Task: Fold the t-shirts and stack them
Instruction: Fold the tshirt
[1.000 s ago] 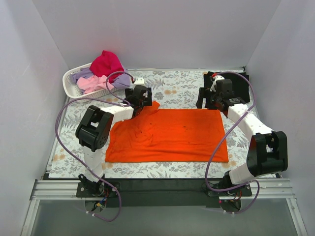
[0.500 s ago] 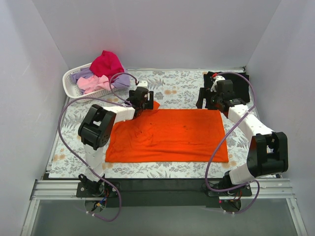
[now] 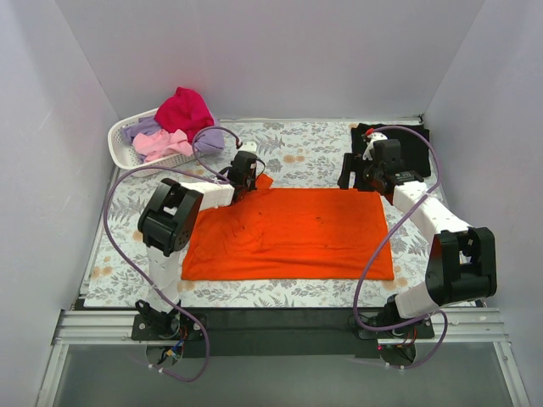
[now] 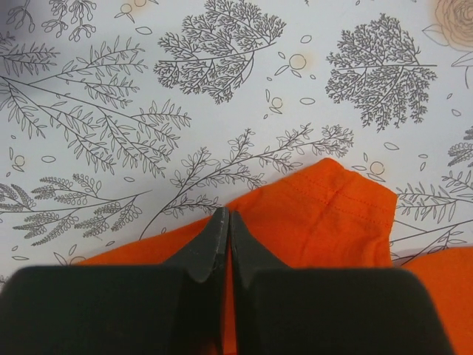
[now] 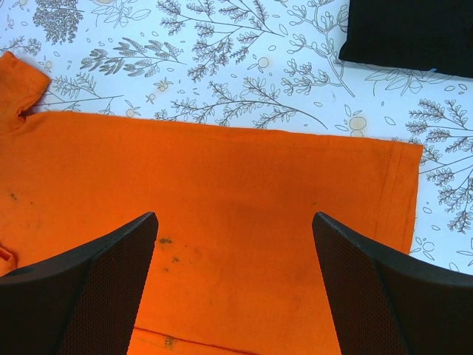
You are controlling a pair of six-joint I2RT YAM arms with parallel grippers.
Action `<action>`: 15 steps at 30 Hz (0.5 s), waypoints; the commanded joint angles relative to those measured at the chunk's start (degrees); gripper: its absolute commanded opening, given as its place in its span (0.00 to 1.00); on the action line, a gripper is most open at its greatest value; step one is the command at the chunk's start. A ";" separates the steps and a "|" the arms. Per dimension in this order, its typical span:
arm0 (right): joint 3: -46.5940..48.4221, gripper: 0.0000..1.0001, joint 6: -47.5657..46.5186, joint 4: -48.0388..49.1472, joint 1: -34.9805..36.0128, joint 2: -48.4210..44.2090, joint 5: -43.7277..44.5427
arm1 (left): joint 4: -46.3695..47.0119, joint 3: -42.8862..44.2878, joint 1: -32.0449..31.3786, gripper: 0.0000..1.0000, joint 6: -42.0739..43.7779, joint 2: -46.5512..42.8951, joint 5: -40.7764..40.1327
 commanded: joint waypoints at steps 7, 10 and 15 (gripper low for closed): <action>-0.33 0.78 -0.26 2.10 -0.37 -1.52 0.30 | 0.99 1.79 -0.05 0.00 1.00 -2.28 -1.60; -0.68 0.78 -0.34 2.10 -0.28 -1.96 0.65 | 2.66 0.30 -0.05 0.00 0.65 -5.00 -1.78; -0.86 0.78 -0.43 2.18 -0.37 -2.40 1.71 | 12.40 -9.34 -0.05 0.00 0.48 -11.59 -2.13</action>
